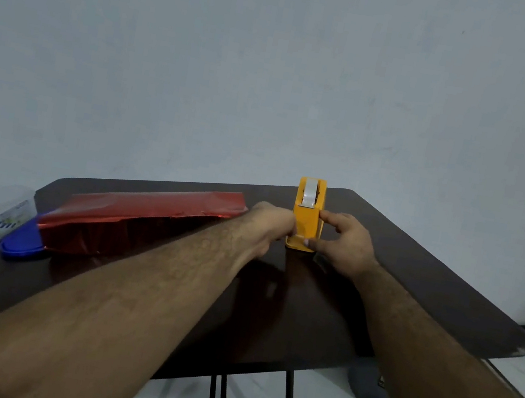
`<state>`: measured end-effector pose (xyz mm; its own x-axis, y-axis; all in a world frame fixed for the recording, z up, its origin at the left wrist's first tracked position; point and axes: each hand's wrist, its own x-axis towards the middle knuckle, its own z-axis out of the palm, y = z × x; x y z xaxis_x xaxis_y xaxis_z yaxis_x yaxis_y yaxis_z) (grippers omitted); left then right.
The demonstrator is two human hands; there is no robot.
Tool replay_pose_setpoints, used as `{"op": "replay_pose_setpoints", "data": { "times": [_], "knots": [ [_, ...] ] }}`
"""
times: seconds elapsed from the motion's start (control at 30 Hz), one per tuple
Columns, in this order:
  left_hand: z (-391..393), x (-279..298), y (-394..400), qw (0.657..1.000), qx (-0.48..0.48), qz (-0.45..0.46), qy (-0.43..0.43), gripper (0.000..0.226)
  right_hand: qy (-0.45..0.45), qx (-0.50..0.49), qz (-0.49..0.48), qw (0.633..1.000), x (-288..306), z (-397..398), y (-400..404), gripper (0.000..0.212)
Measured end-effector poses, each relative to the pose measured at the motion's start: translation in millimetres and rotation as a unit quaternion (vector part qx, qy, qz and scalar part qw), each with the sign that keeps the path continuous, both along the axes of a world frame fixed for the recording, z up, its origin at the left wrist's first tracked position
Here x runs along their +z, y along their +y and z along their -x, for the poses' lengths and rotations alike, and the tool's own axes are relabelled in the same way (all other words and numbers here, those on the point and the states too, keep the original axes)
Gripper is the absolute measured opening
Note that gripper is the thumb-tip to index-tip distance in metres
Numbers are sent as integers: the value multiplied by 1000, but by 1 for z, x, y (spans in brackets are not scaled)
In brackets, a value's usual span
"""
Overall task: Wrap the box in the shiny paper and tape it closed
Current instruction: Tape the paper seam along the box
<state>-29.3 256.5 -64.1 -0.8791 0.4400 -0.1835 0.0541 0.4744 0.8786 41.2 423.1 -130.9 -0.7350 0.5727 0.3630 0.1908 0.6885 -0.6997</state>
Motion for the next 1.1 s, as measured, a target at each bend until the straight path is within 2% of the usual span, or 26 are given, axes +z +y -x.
{"op": "replay_pose_setpoints", "data": {
  "times": [0.07, 0.13, 0.2, 0.23, 0.33, 0.4, 0.47, 0.6, 0.8, 0.93, 1.0, 1.1],
  "knots": [
    [3, 8, -9, 999, -16, -18, 33, 33, 0, -1, -30, 1000, 0, -1, -1, 97],
    [1, 20, -25, 995, -55, -7, 78, 20, 40, -5, -63, 997, 1, -5, -8, 95],
    [1, 33, -47, 983, -100, 20, 151, 2, 134, -23, -124, 983, 6, -11, -23, 68],
    [1, 38, -57, 970, -125, 46, 206, 7, 190, -27, -151, 970, 9, -14, -32, 54],
    [2, 57, -98, 897, -164, 172, 374, 12, 294, 20, -141, 945, 28, -12, -74, 25],
    [7, 64, -120, 860, -171, 220, 428, 3, 283, 97, -52, 953, 44, -7, -103, 15],
    [13, 69, -144, 844, -168, 248, 445, 9, 217, 176, 41, 959, 59, -1, -129, 13],
    [22, 75, -187, 833, -158, 272, 456, 12, 141, 222, 52, 963, 74, 12, -168, 20],
    [33, 79, -233, 837, -147, 268, 454, 23, 80, 241, 11, 967, 96, 30, -217, 11],
    [34, 85, -258, 847, -144, 243, 450, 12, 80, 238, 26, 968, 101, 36, -242, 12],
    [35, 89, -272, 881, -134, 181, 417, 13, 100, 238, 64, 964, 104, 37, -254, 11],
    [46, 90, -288, 952, -77, 25, 297, 7, 136, 221, 111, 959, 107, 42, -267, 12]
  ]
}}
